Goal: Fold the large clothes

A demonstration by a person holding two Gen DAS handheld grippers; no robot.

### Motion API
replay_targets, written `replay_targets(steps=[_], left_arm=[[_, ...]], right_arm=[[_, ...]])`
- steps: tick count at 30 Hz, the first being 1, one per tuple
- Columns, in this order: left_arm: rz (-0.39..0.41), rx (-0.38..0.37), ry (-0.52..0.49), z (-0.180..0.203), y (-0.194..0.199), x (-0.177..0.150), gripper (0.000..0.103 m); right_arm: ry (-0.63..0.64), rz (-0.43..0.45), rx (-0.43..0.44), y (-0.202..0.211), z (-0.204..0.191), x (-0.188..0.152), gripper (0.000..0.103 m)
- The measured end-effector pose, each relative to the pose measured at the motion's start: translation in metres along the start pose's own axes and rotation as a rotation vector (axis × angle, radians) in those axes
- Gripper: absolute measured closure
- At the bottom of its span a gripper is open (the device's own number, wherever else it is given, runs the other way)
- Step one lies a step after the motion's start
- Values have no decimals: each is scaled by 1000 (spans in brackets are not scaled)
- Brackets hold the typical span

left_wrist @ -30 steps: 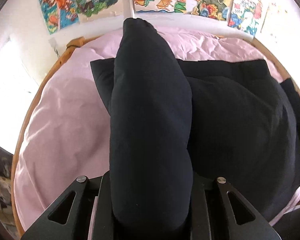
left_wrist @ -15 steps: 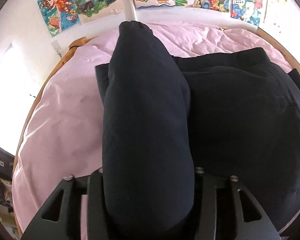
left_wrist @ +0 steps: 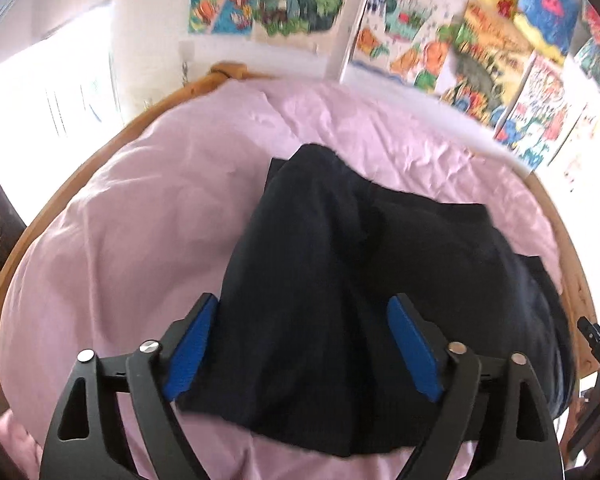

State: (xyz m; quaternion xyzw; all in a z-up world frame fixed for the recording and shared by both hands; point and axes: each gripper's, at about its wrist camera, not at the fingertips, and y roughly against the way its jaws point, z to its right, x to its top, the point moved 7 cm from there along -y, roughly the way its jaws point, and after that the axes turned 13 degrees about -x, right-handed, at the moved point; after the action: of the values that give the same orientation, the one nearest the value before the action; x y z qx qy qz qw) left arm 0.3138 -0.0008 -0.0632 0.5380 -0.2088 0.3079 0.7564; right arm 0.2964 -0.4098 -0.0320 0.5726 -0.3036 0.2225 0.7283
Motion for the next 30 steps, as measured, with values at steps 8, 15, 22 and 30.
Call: replay_targets(steps=[8,15,22,30], left_arm=[[165,-47,-119,55,50,-65,11],[238,-108,-175,89,70,-110,8],[243,-86,-235,103,92,-139,8],[269,-39,-319,110,106,-166,8]], right_arm=[[-91,174,108,99,-34,-45,0],[-93,251,134,151,-47,-79,0],[-29,329,143,191,-61,-94,0],[29,387,162,220,-74,-121,0]])
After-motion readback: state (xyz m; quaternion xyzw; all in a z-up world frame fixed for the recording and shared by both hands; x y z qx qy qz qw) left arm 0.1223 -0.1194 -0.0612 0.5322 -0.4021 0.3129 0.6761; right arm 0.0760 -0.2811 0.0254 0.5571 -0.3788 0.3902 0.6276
